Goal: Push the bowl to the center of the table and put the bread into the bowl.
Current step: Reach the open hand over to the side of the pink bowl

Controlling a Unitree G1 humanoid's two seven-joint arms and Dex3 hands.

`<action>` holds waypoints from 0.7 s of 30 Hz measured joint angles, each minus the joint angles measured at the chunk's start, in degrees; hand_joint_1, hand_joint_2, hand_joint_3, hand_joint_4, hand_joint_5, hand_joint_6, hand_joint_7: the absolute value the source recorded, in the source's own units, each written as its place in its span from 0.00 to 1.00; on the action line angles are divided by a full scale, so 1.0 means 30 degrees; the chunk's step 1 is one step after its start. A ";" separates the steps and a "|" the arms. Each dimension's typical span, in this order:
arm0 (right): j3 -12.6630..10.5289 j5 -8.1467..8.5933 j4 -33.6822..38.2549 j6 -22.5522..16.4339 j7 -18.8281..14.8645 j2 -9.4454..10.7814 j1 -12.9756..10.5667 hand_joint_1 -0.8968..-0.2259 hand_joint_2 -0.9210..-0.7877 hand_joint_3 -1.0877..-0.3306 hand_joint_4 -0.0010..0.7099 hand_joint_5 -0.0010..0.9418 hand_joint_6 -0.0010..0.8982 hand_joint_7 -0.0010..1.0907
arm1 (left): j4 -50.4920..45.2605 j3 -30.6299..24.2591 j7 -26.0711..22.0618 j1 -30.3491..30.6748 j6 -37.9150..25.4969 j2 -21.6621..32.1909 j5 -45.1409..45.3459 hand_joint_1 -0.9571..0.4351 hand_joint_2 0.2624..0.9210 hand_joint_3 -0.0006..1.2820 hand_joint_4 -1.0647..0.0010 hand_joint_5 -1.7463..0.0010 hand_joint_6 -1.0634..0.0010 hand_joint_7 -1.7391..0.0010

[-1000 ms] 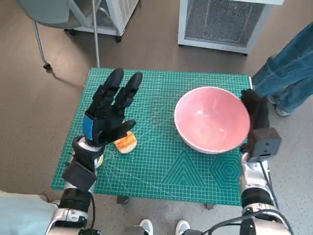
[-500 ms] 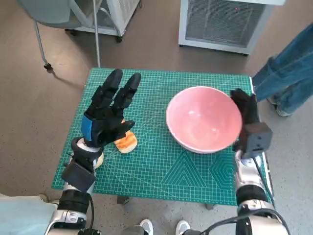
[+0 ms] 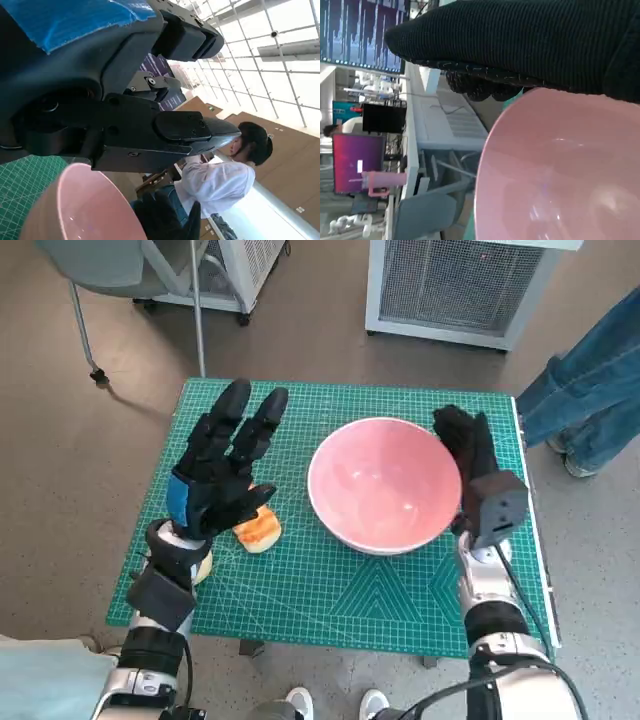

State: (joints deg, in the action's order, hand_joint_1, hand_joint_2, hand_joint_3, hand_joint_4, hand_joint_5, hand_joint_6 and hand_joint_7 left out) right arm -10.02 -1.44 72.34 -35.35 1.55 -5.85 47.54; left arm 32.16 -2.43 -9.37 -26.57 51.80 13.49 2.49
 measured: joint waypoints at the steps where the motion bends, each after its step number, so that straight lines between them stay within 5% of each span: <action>1: -0.0002 0.0002 0.0024 0.0073 0.0000 0.0058 0.0059 0.40 0.00 0.35 0.30 0.00 0.13 0.37 | -0.0001 0.0000 0.0006 0.0001 -0.0006 0.0000 0.0000 0.53 1.00 0.15 0.70 1.00 0.68 1.00; 11: 0.0002 0.0007 0.0253 0.0794 0.0002 0.0747 0.0633 0.42 0.00 0.35 0.31 0.00 0.15 0.37 | -0.0085 -0.0007 0.0011 0.0048 -0.0081 0.0008 -0.0001 0.53 1.00 0.16 0.70 1.00 0.68 1.00; 21: -0.0112 0.0044 0.0267 0.0839 -0.0271 0.0684 0.0943 0.41 0.00 0.35 0.30 0.00 0.14 0.37 | -0.0756 -0.0171 0.0012 0.0379 -0.0406 0.0226 -0.0008 0.53 1.00 0.16 0.70 1.00 0.68 1.00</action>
State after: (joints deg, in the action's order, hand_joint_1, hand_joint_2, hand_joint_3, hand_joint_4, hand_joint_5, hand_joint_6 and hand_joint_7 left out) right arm -10.36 -1.31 73.15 -32.83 0.74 -3.80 50.36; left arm 29.89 -2.95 -9.34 -25.43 50.58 14.17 2.47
